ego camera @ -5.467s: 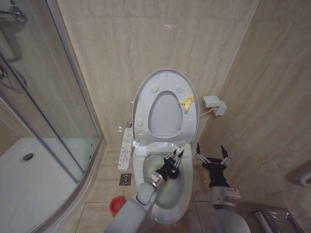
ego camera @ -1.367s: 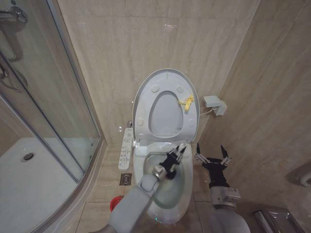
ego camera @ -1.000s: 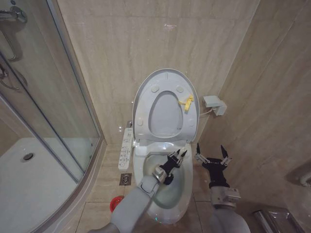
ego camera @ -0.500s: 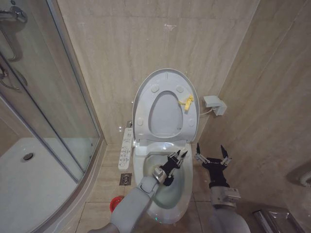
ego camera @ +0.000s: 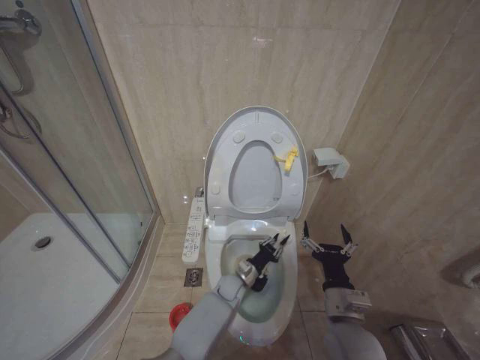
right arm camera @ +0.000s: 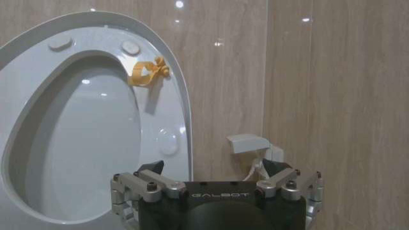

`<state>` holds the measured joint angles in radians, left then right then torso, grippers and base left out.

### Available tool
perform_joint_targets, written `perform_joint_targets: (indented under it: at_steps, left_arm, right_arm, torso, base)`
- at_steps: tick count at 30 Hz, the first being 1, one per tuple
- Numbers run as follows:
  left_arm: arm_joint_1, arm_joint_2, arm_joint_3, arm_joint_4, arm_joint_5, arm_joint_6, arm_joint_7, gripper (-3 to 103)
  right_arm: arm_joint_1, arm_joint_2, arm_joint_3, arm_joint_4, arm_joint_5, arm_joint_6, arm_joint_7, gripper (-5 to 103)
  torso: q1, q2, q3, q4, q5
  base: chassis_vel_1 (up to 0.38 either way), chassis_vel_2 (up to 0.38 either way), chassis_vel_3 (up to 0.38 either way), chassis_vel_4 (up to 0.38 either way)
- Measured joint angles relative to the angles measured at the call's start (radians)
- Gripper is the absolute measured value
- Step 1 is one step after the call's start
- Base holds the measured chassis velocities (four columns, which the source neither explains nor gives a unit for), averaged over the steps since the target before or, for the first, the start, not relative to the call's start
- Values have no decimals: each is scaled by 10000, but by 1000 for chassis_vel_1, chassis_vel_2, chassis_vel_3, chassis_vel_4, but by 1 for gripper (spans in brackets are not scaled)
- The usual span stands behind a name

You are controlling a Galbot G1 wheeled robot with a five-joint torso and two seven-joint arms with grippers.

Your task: Open the toilet lid, clean the toilet bowl with a toilet brush, close the toilet lid, and flush.

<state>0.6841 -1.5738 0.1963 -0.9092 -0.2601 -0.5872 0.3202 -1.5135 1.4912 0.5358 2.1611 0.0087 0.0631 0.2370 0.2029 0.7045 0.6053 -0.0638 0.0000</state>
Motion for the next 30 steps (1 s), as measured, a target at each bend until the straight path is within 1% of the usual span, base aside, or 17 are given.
perform_joint_targets:
  at_steps: [3,4,7,9,12,16,20,21,25,30]
  left_arm:
    - [569,264,-432,-728,452,-82,-7,20]
    - [569,264,-432,-728,452,-82,-7,20]
    - [1202,552,-922,-1287,955,-318,-24,20]
    - [1429,659,-1034,-1473,1042,-365,-40,20]
    - [2144,1100,-1294,-1991,1095,-406,-138,20]
    - [2491,1365,-1468,-2296,1100,-431,-160,20]
    - [3062,1771,-1761,-2960,1078,-416,-211,20]
    - [3062,1771,-1761,-2960,1078,-416,-211,20]
    - [3585,2020,-1860,-3613,1065,-338,-244,20]
    - [3632,2109,-1799,-3899,1069,-279,-267,20]
  right_arm:
    - [1,0,0,-1,0,0,0,100]
    - [1,0,0,-1,0,0,0,100]
    - [0,-1,0,0,0,0,0,100]
    - [0,0,0,-1,0,0,0,100]
    - [0,0,-1,0,0,0,0,100]
    - [0,-1,0,-1,0,0,0,100]
    - [0,0,0,-1,0,0,0,100]
    - [0,0,0,-1,0,0,0,100]
    - [0,0,0,0,0,0,0,100]
    - [0,0,0,0,0,0,0,100]
  torso:
    - [0,1,0,-3,-2]
    - [0,1,0,-3,-2]
    - [0,0,0,-3,-3]
    - [0,0,0,-3,-2]
    - [-1,1,0,2,1]
    - [-1,1,-1,1,0]
    - [-1,1,1,-3,0]
    - [-1,1,1,-3,0]
    - [-1,1,1,-3,-1]
    - [-1,0,1,0,-1]
  base:
    - [0,0,0,0]
    - [0,0,0,0]
    - [0,0,0,0]
    - [0,0,0,0]
    - [0,0,0,0]
    - [0,0,0,0]
    - [0,0,0,0]
    - [0,0,0,0]
    - [0,0,0,0]
    - [0,0,0,0]
